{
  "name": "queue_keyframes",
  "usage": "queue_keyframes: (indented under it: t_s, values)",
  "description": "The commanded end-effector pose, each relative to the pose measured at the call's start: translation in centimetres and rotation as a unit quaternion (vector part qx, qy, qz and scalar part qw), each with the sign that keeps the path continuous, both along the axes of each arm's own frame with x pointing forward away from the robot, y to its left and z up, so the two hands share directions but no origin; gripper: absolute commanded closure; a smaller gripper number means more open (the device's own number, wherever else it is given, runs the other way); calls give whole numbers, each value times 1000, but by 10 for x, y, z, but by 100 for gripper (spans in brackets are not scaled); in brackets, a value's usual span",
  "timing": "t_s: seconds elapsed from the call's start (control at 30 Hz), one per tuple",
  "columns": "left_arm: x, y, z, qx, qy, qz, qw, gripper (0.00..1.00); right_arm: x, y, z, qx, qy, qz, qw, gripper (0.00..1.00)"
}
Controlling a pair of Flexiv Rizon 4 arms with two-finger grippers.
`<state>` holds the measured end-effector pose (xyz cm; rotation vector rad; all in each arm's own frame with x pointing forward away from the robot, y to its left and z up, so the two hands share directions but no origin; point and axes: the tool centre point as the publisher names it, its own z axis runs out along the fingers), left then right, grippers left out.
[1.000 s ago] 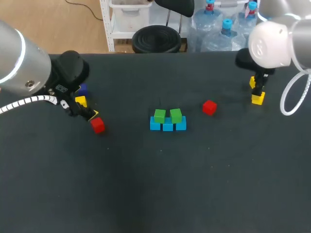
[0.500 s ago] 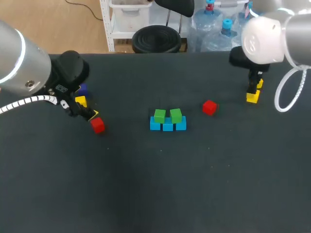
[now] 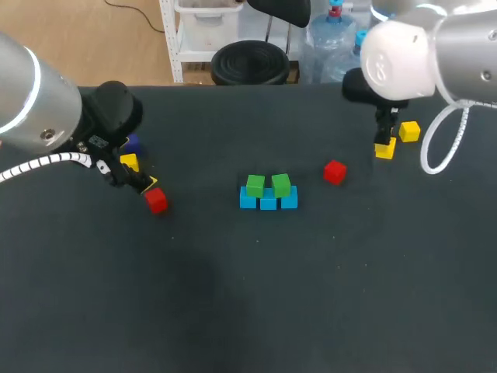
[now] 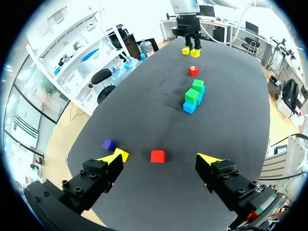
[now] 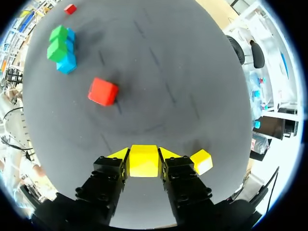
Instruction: Place the blue cubes, place green cubes on the blue cubes, place the yellow cubes on the green cubes, then place the red cubes on the yellow cubes, and place purple cube on the red cubes.
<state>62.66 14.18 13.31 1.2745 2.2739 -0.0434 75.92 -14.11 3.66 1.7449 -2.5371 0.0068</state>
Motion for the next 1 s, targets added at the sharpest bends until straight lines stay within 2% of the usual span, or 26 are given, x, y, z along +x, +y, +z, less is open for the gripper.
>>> queue_keyframes:
  t_s: [0.03,0.33,0.5,0.77,0.83,0.9,1.0]
  values:
    - [1,1,0,-2,0,-2,1000,0,-11,3,13,5,-4,5,1000,100]
    - [1,1,0,-2,0,-2,1000,0,-26,42,29,6,-17,46,999,100]
    - [1,1,0,-2,0,-2,1000,0,-29,58,34,16,-20,52,998,100]
    - [1,1,0,-2,0,-2,1000,0,-38,80,45,9,-23,54,998,100]
    - [1,1,0,-2,0,-2,1000,0,-40,84,47,1,-12,46,999,100]
    - [1,1,0,-2,0,-2,1000,0,-39,84,46,21,10,29,999,100]
    - [1,1,0,-2,0,-2,1000,0,-41,93,48,28,6,46,999,100]
